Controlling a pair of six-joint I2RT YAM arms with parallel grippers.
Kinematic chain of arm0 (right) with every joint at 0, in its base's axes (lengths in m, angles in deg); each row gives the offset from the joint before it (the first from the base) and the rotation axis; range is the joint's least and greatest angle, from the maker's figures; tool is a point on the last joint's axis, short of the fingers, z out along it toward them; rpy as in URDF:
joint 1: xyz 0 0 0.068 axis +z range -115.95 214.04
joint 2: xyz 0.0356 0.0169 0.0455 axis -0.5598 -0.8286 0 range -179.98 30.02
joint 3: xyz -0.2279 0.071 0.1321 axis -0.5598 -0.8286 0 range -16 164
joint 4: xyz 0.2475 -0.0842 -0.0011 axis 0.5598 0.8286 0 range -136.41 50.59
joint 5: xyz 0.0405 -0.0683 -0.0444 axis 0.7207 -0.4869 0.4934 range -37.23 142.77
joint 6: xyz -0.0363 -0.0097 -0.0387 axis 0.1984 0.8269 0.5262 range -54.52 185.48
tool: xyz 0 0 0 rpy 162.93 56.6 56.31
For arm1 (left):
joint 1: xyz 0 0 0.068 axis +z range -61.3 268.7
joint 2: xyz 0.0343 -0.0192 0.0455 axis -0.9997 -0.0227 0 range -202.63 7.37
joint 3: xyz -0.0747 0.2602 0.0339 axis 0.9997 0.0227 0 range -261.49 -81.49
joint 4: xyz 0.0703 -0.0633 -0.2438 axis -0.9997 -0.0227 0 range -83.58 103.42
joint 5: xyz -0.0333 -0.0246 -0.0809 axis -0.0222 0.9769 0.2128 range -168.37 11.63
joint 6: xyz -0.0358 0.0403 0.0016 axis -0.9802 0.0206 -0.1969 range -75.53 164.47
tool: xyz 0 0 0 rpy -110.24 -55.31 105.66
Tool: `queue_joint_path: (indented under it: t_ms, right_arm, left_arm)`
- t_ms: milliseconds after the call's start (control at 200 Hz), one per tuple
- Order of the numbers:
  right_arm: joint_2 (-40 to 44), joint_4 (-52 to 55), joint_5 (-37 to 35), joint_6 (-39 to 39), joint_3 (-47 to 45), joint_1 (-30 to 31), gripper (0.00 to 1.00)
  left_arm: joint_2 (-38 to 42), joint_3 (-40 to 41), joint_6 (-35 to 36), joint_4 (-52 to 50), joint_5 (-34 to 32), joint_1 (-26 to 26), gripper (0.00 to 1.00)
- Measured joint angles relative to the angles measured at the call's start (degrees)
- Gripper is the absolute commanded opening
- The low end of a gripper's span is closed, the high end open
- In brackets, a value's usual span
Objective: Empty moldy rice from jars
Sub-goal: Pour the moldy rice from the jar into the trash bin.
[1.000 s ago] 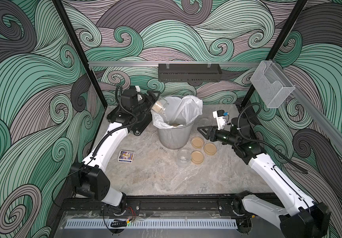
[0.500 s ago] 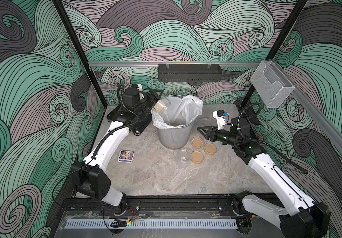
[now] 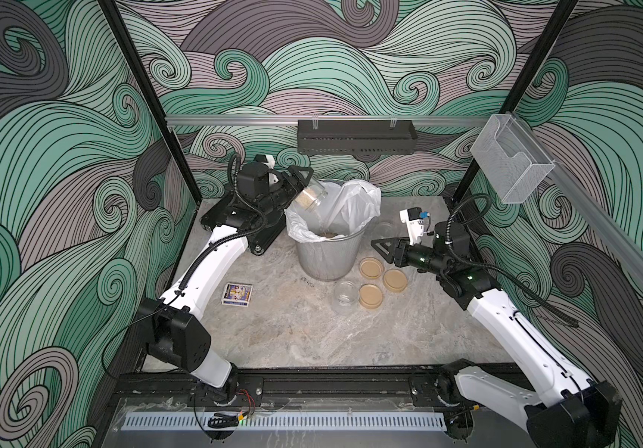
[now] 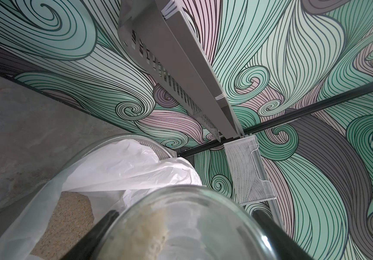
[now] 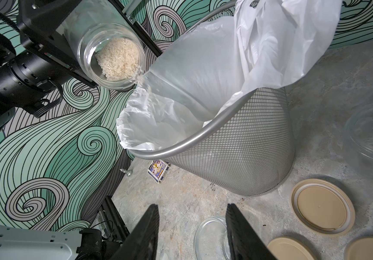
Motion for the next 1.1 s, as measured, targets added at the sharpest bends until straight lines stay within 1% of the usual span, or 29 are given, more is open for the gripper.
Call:
queue_joint_path:
  t_ms: [255,570,886,1101]
  right_arm:
    - [0.11,0.46,0.00,0.79,-0.02,0.00,0.49]
    - [1.25,1.42,0.00,2.12,-0.68,-0.35,0.49]
    - [2.47,2.16,-0.02,3.23,-0.90,-1.07,0.49]
    - [2.51,2.21,0.00,3.34,-1.55,-1.09,0.49]
  left_arm:
    - [-1.42,-2.58,1.31,-1.62,-0.81,-1.29,0.55]
    - [-2.27,-3.82,2.23,-2.62,-1.44,-2.84,0.55]
    - [-4.68,-7.39,3.34,-3.34,-1.84,-4.28,0.54]
    - [-4.92,-8.00,4.57,-3.87,-2.32,-4.81,0.54]
